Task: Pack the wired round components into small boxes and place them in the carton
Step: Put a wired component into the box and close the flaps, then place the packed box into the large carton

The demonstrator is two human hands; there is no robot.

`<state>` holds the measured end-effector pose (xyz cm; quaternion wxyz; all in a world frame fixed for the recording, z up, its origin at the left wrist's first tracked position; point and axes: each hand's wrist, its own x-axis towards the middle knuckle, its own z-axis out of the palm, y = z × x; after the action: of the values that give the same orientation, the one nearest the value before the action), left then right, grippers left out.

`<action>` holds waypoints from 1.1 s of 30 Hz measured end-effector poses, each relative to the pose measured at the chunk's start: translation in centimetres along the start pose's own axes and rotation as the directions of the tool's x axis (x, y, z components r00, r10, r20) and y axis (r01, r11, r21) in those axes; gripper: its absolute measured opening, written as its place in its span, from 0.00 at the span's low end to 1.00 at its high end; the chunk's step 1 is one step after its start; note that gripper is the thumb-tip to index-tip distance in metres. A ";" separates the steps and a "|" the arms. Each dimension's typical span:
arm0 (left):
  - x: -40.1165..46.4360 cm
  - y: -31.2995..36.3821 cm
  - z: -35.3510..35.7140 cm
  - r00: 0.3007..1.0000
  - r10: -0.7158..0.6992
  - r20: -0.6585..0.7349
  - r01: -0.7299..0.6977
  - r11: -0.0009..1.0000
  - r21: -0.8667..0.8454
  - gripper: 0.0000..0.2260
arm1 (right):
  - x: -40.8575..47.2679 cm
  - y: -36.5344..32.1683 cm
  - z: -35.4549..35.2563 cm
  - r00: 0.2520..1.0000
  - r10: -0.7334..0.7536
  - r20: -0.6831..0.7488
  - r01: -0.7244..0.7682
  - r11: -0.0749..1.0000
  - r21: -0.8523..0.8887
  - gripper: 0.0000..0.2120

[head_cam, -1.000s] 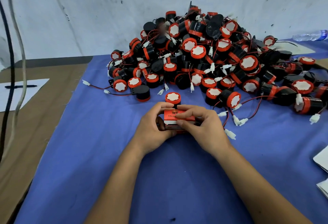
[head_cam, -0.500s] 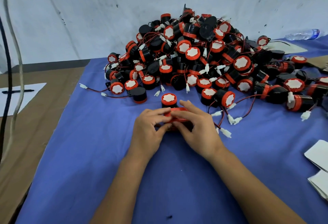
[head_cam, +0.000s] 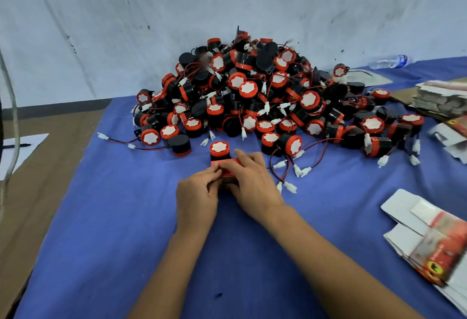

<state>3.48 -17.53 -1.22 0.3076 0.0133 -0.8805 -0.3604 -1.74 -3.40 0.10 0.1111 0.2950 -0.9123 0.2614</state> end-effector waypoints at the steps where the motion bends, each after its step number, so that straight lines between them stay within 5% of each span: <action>1: 0.0 0.2 0.0 0.999 -0.045 -0.004 0.045 0.999 -0.012 0.14 | 0.3 -0.2 -0.5 0.999 -0.003 0.046 0.005 0.998 -0.058 0.22; 3: -0.3 1.4 0.2 0.993 -0.115 -0.016 0.113 0.991 -0.069 0.15 | 0.2 -0.3 -2.3 0.997 0.001 0.073 0.013 0.982 -0.189 0.22; 6: 0.0 5.9 1.0 0.990 -0.126 -0.057 0.107 0.961 -0.254 0.17 | -1.1 0.3 -7.2 0.993 0.049 -0.106 -0.065 0.987 -0.150 0.19; 11: 1.8 20.7 5.4 0.985 0.171 -0.007 -0.150 0.846 -0.512 0.15 | -8.3 4.2 -21.6 0.889 0.233 -0.393 -0.277 0.959 -0.056 0.22; 15: -0.6 33.7 10.6 0.896 0.400 0.193 -0.142 0.670 -0.729 0.14 | -18.5 6.8 -33.9 0.707 0.432 -0.560 -0.575 0.813 -0.098 0.29; 17: -2.5 38.5 13.1 0.800 0.535 0.272 -0.208 0.673 -0.709 0.15 | -23.2 7.8 -38.2 0.603 0.615 -0.508 -0.743 0.665 -0.076 0.29; 19: -4.5 41.7 15.7 0.624 0.663 0.413 -0.353 0.711 -0.608 0.16 | -26.5 8.9 -40.5 0.468 0.813 -0.348 -0.875 0.480 -0.056 0.27; 21: -5.8 42.9 17.8 0.442 0.663 0.604 -0.405 0.748 -0.525 0.19 | -28.2 10.2 -40.7 0.382 0.903 -0.196 -0.924 0.373 -0.081 0.23; 23: -6.5 42.9 19.1 0.356 0.587 0.727 -0.393 0.800 -0.454 0.19 | -29.2 11.8 -40.0 0.346 0.929 -0.130 -0.927 0.317 -0.202 0.21; 28: -6.2 42.6 19.7 0.330 0.501 0.800 -0.467 0.823 -0.323 0.19 | -28.2 13.9 -38.0 0.310 0.933 0.181 -0.919 0.343 -0.196 0.18; 33: -6.3 41.9 20.2 0.379 0.541 0.751 -0.387 0.829 -0.403 0.11 | -27.2 13.5 -37.2 0.365 0.917 0.161 -0.902 0.392 -0.183 0.06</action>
<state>5.75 27.64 11.25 -0.0674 -0.4345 -0.8506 -0.2885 13.83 39.16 16.00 -0.1510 -0.2314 -0.9372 0.2131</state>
